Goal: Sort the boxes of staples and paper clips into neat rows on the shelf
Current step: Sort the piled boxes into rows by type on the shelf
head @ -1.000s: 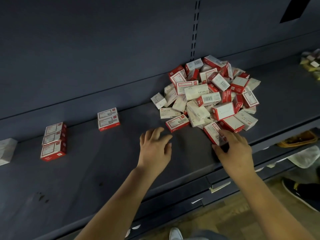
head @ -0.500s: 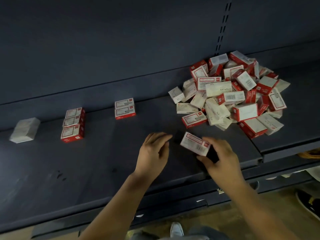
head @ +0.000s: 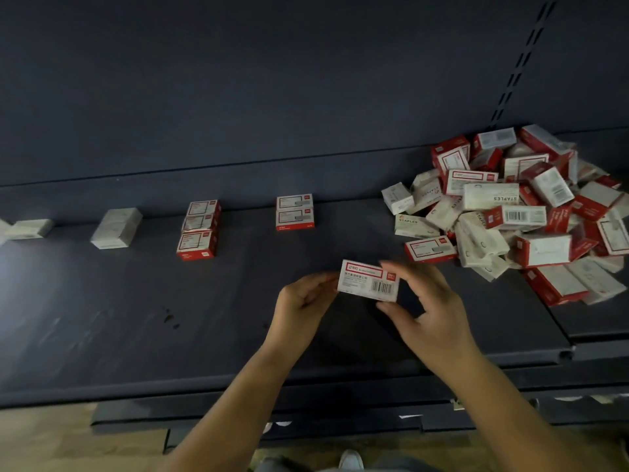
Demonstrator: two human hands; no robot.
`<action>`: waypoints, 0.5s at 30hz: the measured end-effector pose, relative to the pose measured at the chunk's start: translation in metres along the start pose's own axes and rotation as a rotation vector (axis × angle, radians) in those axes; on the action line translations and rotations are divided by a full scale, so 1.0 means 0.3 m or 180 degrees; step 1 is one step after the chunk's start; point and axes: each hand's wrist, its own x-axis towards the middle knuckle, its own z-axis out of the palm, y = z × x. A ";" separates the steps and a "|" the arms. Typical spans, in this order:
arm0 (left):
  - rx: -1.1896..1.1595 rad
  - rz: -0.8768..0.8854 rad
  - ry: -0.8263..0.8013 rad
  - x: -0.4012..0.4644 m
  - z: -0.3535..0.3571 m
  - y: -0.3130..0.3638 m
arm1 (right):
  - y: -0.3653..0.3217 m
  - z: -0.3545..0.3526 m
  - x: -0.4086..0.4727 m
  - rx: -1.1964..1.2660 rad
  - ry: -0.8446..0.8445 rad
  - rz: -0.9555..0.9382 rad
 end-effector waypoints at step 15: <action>-0.1648 -0.0841 -0.0366 -0.027 0.018 0.077 | -0.058 0.020 -0.011 0.0788 -0.0492 0.0909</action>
